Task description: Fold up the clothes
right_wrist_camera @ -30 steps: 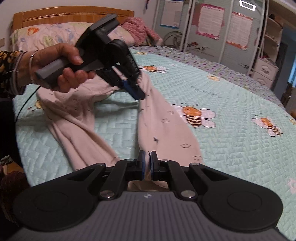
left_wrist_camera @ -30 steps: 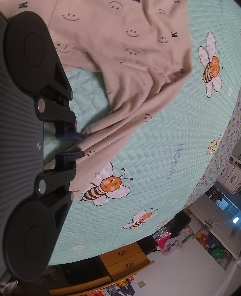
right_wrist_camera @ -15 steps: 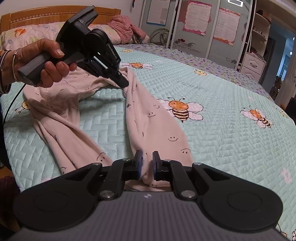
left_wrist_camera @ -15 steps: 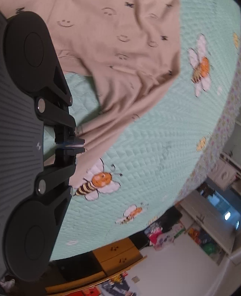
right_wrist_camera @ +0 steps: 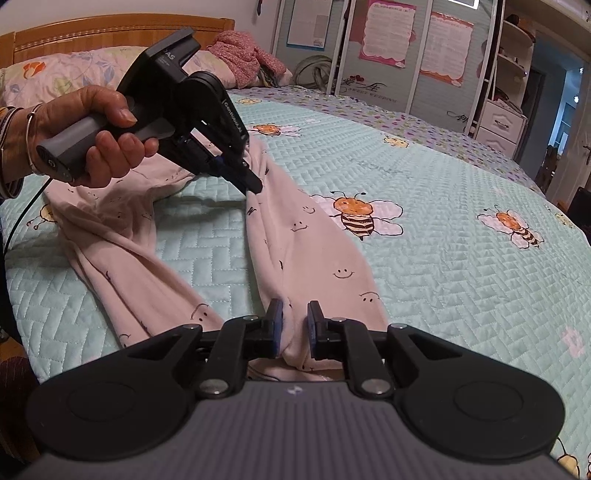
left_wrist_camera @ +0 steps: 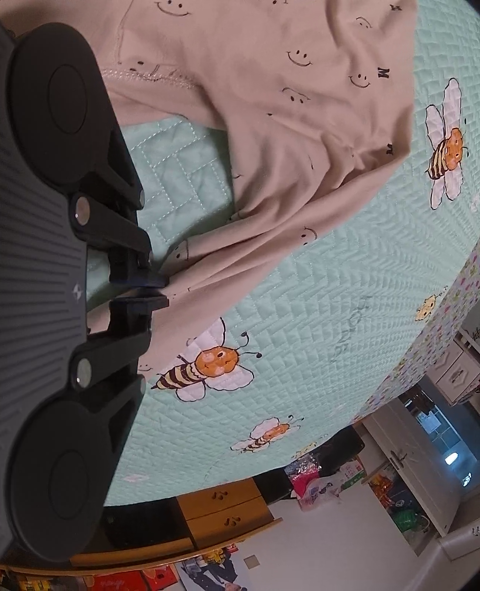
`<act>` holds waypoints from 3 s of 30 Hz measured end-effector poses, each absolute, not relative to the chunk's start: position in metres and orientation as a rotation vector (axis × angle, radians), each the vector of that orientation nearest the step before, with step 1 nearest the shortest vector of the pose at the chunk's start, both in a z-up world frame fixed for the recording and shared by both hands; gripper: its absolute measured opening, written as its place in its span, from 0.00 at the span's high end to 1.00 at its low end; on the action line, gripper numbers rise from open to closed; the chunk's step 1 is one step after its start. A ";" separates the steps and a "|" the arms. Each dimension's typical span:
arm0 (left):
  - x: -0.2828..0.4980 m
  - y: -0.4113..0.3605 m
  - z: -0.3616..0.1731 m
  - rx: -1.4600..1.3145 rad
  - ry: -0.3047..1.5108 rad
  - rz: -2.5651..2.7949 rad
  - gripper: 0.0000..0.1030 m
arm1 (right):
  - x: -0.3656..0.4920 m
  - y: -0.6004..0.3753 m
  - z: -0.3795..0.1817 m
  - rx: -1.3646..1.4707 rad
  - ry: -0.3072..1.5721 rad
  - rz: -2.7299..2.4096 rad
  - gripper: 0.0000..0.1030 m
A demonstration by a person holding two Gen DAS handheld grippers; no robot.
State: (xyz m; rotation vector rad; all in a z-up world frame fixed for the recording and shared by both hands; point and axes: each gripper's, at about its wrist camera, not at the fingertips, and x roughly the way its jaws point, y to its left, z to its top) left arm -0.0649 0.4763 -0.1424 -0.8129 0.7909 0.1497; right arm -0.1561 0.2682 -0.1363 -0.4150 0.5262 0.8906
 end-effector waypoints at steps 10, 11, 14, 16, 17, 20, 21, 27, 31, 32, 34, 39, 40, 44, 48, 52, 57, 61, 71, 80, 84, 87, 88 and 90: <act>-0.060 0.467 -0.099 -0.759 0.651 0.062 0.99 | -0.148 0.259 -0.133 -0.372 0.522 0.816 0.67; -0.057 0.467 -0.096 -0.760 0.640 0.053 0.99 | -0.150 0.258 -0.132 -0.366 0.519 0.815 0.60; -0.048 0.464 -0.086 -0.741 0.620 0.034 0.99 | -0.156 0.253 -0.130 -0.351 0.520 0.810 0.48; -0.041 0.462 -0.082 -0.739 0.622 0.026 0.99 | -0.160 0.250 -0.130 -0.335 0.530 0.805 0.48; -0.037 0.461 -0.081 -0.740 0.624 0.019 0.99 | -0.161 0.247 -0.129 -0.324 0.539 0.803 0.47; -0.030 0.459 -0.077 -0.743 0.632 0.013 0.99 | -0.165 0.248 -0.129 -0.329 0.537 0.808 0.47; -0.028 0.459 -0.077 -0.747 0.636 0.012 0.99 | -0.167 0.250 -0.129 -0.338 0.533 0.811 0.46; -0.011 0.474 -0.080 -0.793 0.654 0.045 0.99 | -0.176 0.257 -0.127 -0.391 0.510 0.832 0.46; 0.008 0.476 -0.079 -0.789 0.664 0.062 0.99 | -0.182 0.261 -0.126 -0.426 0.495 0.846 0.46; 0.012 0.476 -0.080 -0.789 0.670 0.066 0.99 | -0.183 0.263 -0.126 -0.435 0.491 0.849 0.46; 0.017 0.475 -0.081 -0.778 0.679 0.067 0.99 | -0.186 0.265 -0.126 -0.453 0.485 0.855 0.47; 0.020 0.478 -0.086 -0.770 0.681 0.103 0.99 | -0.178 0.292 -0.137 -0.518 0.541 0.827 0.48; 0.020 0.480 -0.086 -0.775 0.677 0.113 0.99 | -0.176 0.297 -0.139 -0.531 0.552 0.818 0.48; 0.022 0.485 -0.087 -0.787 0.658 0.148 0.99 | -0.168 0.306 -0.149 -0.547 0.619 0.757 0.48; 0.026 0.489 -0.087 -0.786 0.652 0.170 0.99 | -0.174 0.304 -0.150 -0.620 0.588 0.751 0.47; 0.025 0.486 -0.085 -0.771 0.653 0.161 0.99 | -0.182 0.307 -0.155 -0.762 0.525 0.756 0.47; 0.024 0.487 -0.086 -0.768 0.661 0.168 0.99 | -0.195 0.315 -0.161 -0.949 0.423 0.783 0.49; 0.023 0.487 -0.084 -0.760 0.666 0.172 0.99 | -0.196 0.312 -0.163 -0.970 0.400 0.839 0.71; 0.045 0.473 -0.062 -0.734 0.682 0.100 0.98 | -0.117 0.266 -0.106 -0.641 0.425 0.729 0.95; 0.124 0.470 -0.078 -0.711 0.841 0.074 0.96 | 0.077 0.175 -0.045 -0.168 0.480 0.401 0.95; 0.166 0.461 -0.110 -0.657 0.925 0.054 0.95 | 0.169 0.169 -0.074 -0.083 0.644 0.306 0.93; 0.175 0.457 -0.131 -0.598 0.929 0.076 0.94 | 0.208 0.180 -0.120 -0.066 0.751 0.275 0.82; 0.174 0.459 -0.134 -0.611 0.913 0.079 0.90 | 0.216 0.184 -0.135 -0.079 0.782 0.244 0.77; 0.168 0.468 -0.138 -0.677 0.875 0.054 0.77 | 0.206 0.172 -0.139 0.010 0.755 0.228 0.75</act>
